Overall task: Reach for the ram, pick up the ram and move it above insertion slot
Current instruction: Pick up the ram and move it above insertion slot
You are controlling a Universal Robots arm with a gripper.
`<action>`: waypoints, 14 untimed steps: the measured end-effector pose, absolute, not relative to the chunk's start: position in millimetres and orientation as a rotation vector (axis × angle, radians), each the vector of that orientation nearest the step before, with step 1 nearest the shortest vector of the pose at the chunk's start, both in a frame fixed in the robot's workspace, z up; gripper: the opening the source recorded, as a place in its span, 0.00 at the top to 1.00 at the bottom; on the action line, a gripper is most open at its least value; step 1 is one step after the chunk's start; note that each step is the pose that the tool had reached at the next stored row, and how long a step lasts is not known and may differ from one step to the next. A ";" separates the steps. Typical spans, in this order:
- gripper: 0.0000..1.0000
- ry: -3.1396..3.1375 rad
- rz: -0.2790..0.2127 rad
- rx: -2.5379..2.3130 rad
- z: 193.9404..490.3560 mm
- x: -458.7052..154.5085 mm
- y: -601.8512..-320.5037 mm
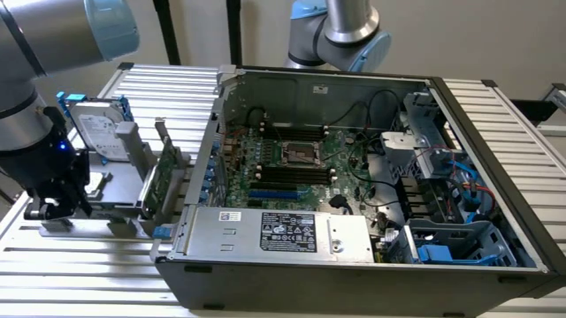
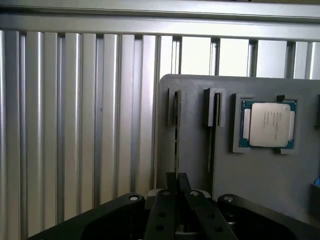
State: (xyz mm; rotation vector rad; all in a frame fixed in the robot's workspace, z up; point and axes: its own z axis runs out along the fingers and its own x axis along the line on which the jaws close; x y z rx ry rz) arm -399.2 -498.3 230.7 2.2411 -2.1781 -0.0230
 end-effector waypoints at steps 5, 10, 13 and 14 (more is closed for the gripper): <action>0.87 -2.178 -0.024 2.241 253.4 -396.9 -498.5; 0.87 -2.178 -0.024 2.241 276.4 -389.1 -498.6; 0.87 -2.178 -0.025 2.241 289.8 -381.1 -498.5; 0.87 -2.178 -0.026 2.240 294.4 -377.8 -498.5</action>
